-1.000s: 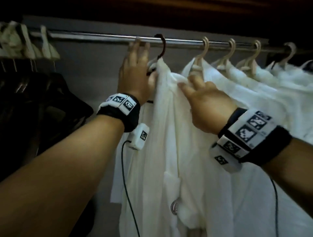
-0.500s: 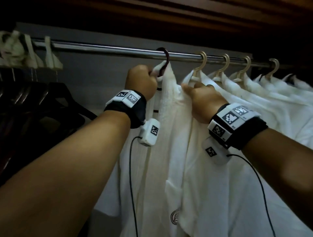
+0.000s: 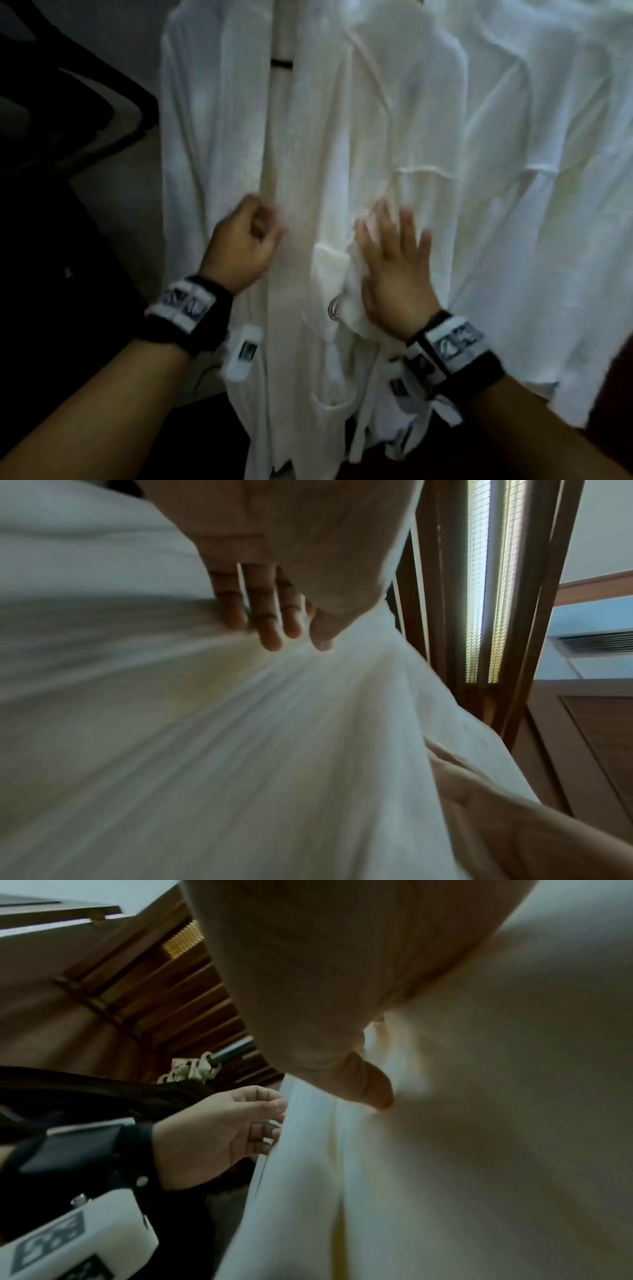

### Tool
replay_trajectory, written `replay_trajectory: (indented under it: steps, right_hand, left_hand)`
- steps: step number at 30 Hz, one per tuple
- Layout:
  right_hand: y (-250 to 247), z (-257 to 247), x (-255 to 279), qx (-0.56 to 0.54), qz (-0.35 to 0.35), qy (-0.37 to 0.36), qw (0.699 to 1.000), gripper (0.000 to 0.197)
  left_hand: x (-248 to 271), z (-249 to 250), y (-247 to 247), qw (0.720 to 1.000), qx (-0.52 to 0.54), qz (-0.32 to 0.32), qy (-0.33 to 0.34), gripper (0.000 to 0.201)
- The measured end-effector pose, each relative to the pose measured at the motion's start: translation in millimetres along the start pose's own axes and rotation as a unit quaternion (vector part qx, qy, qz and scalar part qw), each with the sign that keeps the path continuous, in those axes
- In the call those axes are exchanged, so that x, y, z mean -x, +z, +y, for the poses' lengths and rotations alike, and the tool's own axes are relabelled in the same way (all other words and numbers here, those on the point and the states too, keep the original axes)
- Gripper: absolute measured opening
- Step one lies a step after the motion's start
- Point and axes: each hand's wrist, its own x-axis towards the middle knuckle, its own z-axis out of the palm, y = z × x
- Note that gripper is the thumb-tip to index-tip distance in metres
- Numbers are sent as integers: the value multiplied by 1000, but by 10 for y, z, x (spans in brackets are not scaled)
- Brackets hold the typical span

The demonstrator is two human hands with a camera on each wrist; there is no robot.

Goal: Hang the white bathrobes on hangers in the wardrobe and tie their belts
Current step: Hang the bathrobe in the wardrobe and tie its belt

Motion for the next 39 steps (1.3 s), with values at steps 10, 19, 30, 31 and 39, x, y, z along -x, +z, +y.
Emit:
replay_trajectory:
  steps: [10,19,30,31,39]
  right_hand:
    - [798,-22,1143,-497,23,271,824,50]
    - [462,87,657,-589,35,324,739,19]
    - [424,435,891,-531,201,364,738,11]
    - [467,359,948,-552,185,377,721,13]
    - [638,88,1043,-549,-137,272,779,45]
  left_hand:
    - [1515,-203,827,909,186,-276,-250,103]
    - [1395,-151,1072,918,225,-211,-248,36]
    - [1648,-337,677,948,53,-90,-300,20]
    - [1686,-347,699,945,59,-99,-305,23]
    - [1787,-462,669,938,-9,12,-346,26]
